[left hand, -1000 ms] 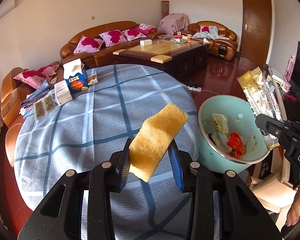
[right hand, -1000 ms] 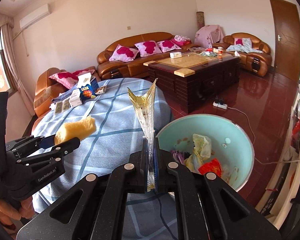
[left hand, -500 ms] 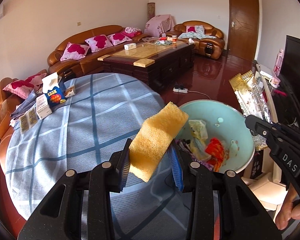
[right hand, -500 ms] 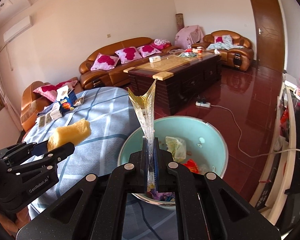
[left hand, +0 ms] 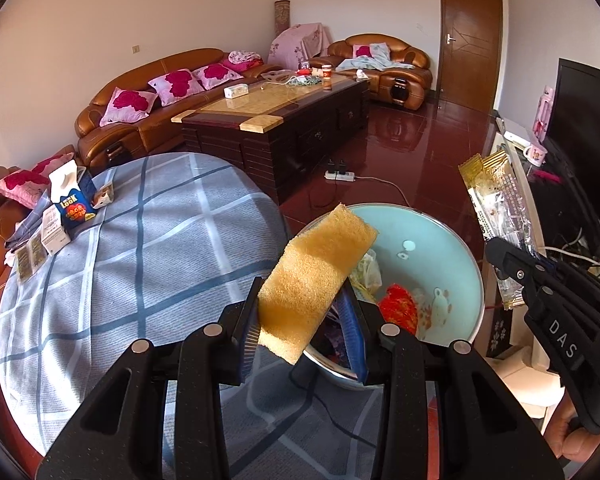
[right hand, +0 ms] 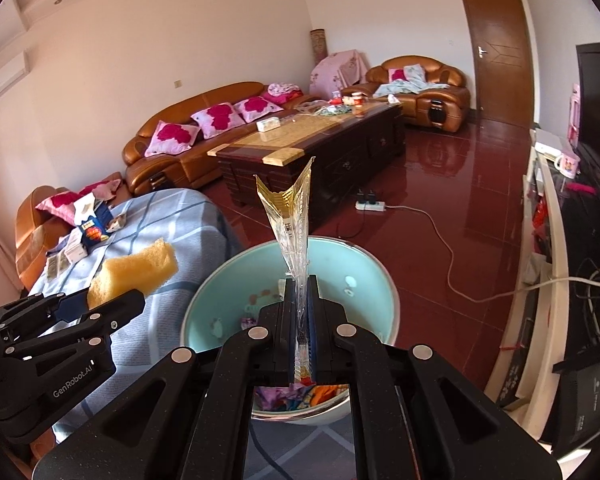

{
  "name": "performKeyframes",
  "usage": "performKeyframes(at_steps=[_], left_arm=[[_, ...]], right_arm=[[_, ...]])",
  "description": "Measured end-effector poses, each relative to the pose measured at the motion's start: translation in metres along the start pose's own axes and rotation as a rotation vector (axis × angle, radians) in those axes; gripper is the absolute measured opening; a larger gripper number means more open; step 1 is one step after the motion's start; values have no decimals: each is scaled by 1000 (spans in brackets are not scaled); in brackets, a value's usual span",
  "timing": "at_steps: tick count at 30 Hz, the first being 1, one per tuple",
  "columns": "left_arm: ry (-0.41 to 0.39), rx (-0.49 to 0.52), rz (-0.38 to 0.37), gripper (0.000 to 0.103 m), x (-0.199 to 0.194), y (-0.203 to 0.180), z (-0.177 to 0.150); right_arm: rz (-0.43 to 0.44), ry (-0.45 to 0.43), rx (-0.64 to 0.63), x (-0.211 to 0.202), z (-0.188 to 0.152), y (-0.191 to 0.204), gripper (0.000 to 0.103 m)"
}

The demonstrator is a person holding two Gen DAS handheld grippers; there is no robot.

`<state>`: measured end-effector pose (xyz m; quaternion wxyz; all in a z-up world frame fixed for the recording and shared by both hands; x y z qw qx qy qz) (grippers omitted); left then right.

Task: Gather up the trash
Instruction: 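Carry the yellow sponge and clear wrapper over the green bucket, then open both tools to drop the sponge and clear wrapper into the bucket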

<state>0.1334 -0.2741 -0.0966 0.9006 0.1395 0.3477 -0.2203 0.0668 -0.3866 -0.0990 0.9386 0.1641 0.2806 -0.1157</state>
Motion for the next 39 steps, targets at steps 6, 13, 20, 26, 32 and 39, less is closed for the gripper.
performKeyframes(at_steps=[6, 13, 20, 26, 32, 39], left_arm=[[33, 9, -14, 37, 13, -13, -1], [75, 23, -20, 37, 35, -25, -3], [103, 27, -11, 37, 49, -33, -2], [138, 21, -13, 37, 60, -39, -2], [156, 26, 3, 37, 72, -40, -2], [187, 7, 18, 37, 84, -35, -8]], right_arm=[[-39, 17, 20, 10, -5, -15, 6], [-70, 57, 56, 28, -14, -31, 6], [-69, 88, 64, 44, -15, -35, 7], [-68, 126, 85, 59, -19, -40, 7], [-62, 155, 82, 74, -19, -40, 7], [-52, 190, 88, 89, -27, -41, 7]])
Point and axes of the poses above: each gripper's, at about its wrist camera, not at the fingertips, and x roughly the way its jaws point, y to its left, z to its top, the point moved 10 cm from there along x, roughly the way its jaws point, and after that the axes turned 2 degrees about x, right-handed, at the moved point
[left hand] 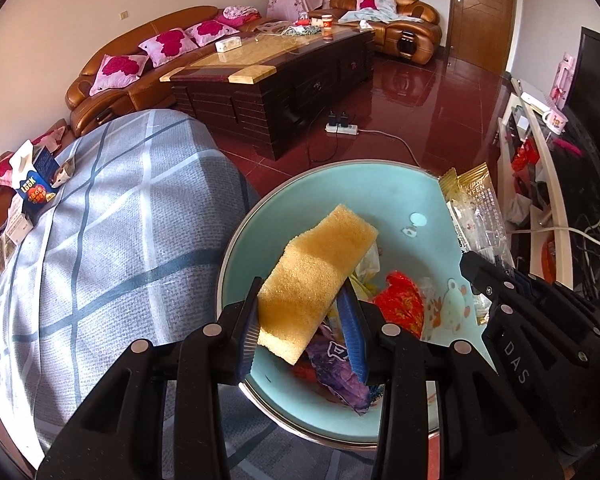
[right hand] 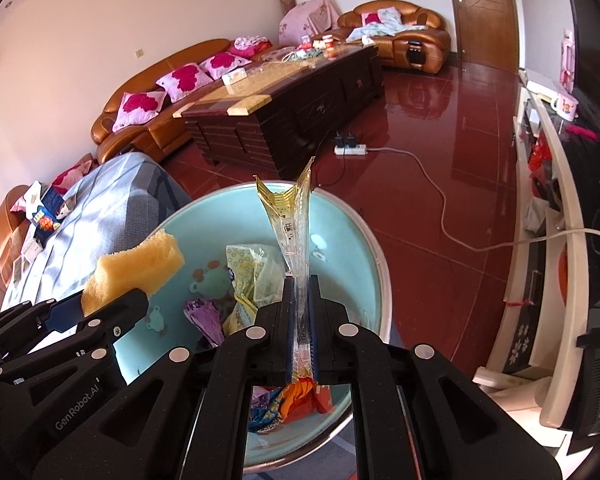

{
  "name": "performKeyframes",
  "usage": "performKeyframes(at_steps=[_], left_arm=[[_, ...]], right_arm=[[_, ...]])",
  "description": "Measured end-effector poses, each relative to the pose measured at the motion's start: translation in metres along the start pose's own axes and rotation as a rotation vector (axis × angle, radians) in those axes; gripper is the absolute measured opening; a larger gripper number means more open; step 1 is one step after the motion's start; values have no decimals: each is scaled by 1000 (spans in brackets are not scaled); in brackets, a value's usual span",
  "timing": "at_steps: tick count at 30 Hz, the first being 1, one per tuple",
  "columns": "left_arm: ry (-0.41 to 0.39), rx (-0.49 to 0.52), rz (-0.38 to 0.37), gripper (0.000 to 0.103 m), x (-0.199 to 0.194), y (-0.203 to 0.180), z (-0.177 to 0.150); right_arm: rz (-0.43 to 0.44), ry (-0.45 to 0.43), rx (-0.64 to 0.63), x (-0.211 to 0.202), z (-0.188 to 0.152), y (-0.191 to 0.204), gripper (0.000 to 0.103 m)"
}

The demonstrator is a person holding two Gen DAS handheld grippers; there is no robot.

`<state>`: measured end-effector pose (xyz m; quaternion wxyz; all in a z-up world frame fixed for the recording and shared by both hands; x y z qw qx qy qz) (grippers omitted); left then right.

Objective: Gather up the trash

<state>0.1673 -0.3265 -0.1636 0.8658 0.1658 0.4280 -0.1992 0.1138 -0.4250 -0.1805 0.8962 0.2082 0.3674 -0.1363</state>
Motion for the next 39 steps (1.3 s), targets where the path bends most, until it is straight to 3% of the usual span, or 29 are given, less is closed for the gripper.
performKeyframes(at_steps=[8, 10, 12, 18, 21, 29, 39], left_arm=[[14, -7, 2, 39, 7, -2, -2], [15, -13, 2, 42, 8, 0, -1], [10, -18, 8, 64, 7, 2, 0], [-11, -27, 17, 80, 3, 6, 1], [-40, -33, 35, 81, -4, 14, 2], [-131, -57, 113, 86, -33, 52, -9], [-295, -139, 176, 97, -95, 112, -27]], right_arm=[[27, 28, 4, 14, -2, 1, 14], [20, 15, 12, 14, 0, -1, 21], [41, -4, 32, 10, 3, -3, 31], [50, -63, 107, -6, 12, -15, 33], [35, -127, 149, -21, 18, -24, 51], [-30, -234, 188, -52, 17, -25, 83], [-35, -249, 130, -85, 3, 19, 88]])
Point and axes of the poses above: each gripper's, at about its wrist camera, not at the fingertips, and x roughly the way its jaws point, y to its left, z to its top, the point moved 10 cm from there along x, roughly the way its jaws point, and after that the axes turned 2 degrees about x, right-handed, at the moved point
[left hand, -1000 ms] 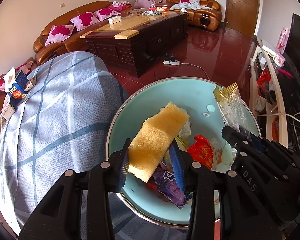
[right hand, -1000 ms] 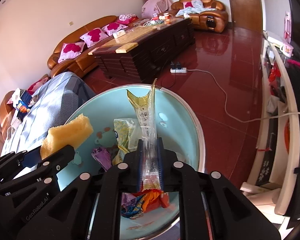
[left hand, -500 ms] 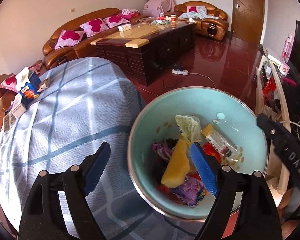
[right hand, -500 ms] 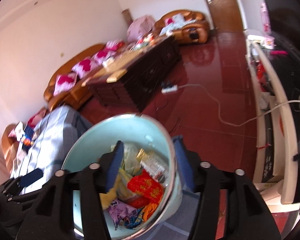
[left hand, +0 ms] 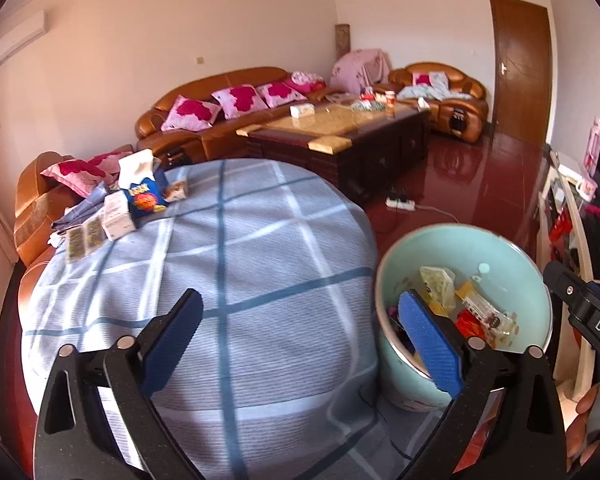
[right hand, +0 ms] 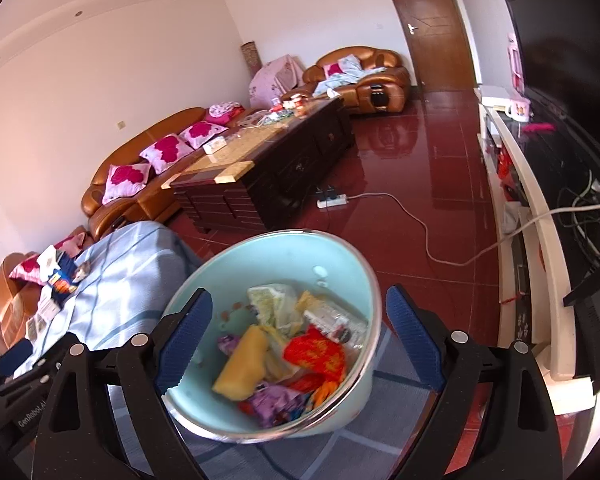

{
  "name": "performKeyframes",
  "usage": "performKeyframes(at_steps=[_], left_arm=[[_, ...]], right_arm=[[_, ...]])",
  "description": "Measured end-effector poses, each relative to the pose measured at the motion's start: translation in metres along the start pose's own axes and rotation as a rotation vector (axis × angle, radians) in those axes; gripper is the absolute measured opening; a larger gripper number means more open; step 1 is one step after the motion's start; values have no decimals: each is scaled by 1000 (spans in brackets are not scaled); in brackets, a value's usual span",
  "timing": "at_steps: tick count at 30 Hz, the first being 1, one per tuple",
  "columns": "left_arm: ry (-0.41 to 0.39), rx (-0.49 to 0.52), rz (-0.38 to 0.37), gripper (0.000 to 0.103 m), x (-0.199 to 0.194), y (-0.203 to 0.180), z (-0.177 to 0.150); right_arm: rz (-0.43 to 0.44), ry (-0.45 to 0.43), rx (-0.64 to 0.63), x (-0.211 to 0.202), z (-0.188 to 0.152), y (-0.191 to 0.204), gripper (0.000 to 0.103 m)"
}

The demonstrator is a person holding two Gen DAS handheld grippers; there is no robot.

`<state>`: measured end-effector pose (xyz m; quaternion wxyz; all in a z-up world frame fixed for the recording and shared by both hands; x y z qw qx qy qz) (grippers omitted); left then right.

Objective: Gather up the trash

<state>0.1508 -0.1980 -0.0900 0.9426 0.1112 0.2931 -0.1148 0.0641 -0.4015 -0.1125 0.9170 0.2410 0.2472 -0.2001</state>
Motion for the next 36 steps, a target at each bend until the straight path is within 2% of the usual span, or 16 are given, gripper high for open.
performKeyframes(at_steps=[8, 14, 17, 25, 36], left_arm=[[-149, -37, 18, 97, -49, 41, 12], [-250, -38, 1, 97, -88, 54, 22], [-289, -38, -4, 97, -104, 56, 27], [-326, -47, -20, 97, -127, 55, 32], [-338, -14, -43, 97, -135, 44, 32]], right_arm=[[-17, -134, -73, -64, 13, 30, 90], [-37, -250, -95, -111, 27, 39, 92], [-34, -273, -98, -125, 29, 42, 92], [-20, -308, -86, -139, 32, 44, 92], [-24, -315, -52, -142, 34, 39, 92]])
Point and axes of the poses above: each gripper's, at about its wrist camera, not at the fingertips, and x roughly the way its jaws point, y to its left, z to its top, the point moved 10 cm from there along x, roughly the way its jaws point, and after that the axes turned 2 degrees about x, right-handed, at the moved point
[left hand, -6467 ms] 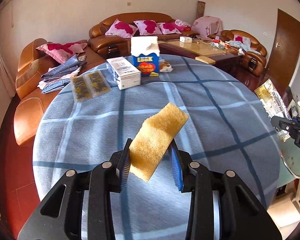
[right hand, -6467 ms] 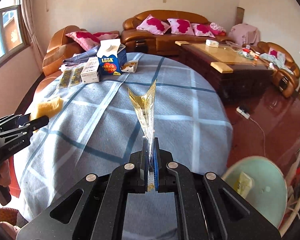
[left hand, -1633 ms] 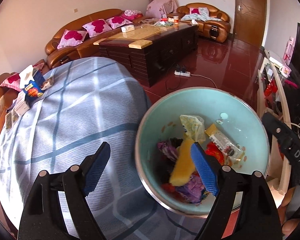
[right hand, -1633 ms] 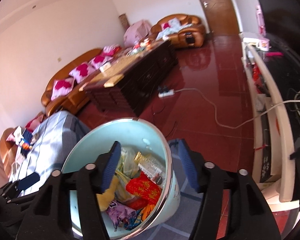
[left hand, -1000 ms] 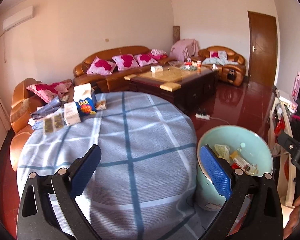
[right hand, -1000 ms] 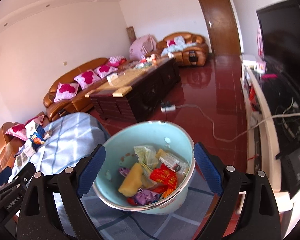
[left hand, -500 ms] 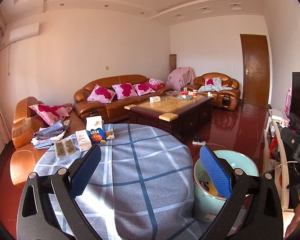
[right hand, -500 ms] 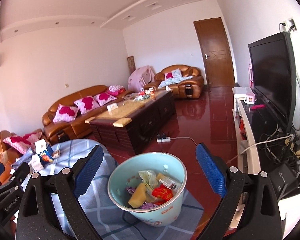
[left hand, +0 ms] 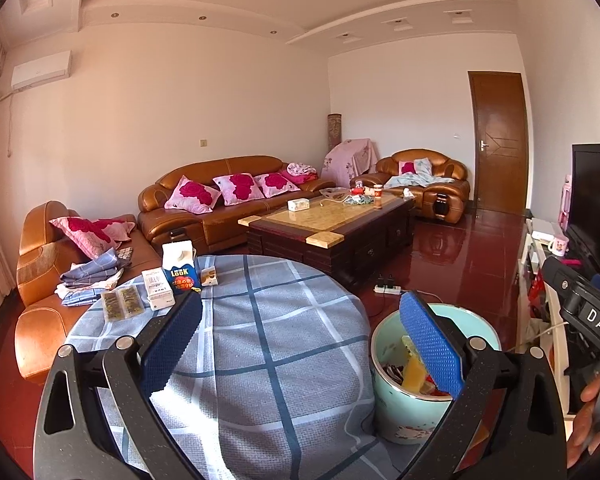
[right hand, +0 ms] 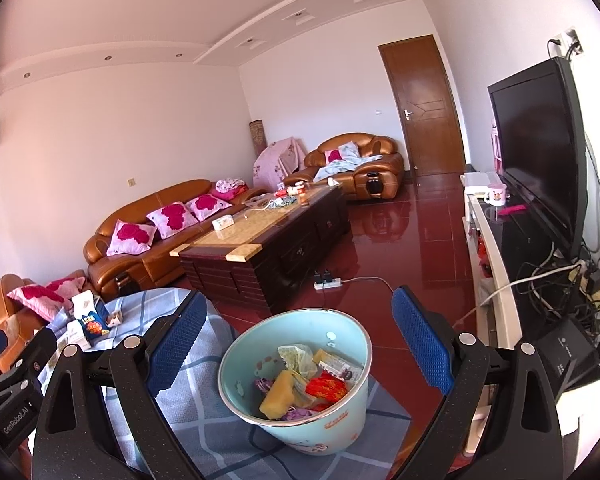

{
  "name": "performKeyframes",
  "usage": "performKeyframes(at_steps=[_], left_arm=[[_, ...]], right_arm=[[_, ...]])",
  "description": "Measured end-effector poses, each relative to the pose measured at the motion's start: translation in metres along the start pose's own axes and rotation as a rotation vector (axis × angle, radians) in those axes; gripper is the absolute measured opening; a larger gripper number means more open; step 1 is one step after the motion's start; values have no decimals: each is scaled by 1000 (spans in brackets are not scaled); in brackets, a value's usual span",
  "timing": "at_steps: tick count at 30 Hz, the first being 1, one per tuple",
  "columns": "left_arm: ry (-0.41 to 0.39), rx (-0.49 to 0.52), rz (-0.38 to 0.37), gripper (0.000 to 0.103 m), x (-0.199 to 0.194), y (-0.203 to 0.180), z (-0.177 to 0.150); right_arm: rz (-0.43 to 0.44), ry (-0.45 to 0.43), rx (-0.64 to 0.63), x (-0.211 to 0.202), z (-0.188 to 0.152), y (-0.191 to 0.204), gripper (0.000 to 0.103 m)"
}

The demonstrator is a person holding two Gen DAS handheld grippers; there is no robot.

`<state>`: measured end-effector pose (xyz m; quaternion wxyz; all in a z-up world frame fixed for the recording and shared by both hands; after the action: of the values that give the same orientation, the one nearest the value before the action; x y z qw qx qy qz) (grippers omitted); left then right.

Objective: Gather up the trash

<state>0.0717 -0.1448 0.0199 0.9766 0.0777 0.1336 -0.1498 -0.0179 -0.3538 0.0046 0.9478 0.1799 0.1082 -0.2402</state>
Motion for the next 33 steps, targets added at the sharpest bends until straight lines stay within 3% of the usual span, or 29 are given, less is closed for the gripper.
performKeyframes(at_steps=[33], left_arm=[[11, -11, 3, 97, 1, 0, 2]], right_arm=[[1, 12, 3, 2, -4, -1, 92]])
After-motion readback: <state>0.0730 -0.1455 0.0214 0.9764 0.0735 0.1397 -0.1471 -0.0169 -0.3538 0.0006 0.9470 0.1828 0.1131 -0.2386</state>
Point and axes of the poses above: each gripper's, at about its wrist camera, not at the fingertips, and x roughly the way its jaws point, y to its left, z to its top, the point moved 10 cm from there along x, roughly the way its jaws point, and after that the axes turned 2 degrees about x, right-handed, at the moved point
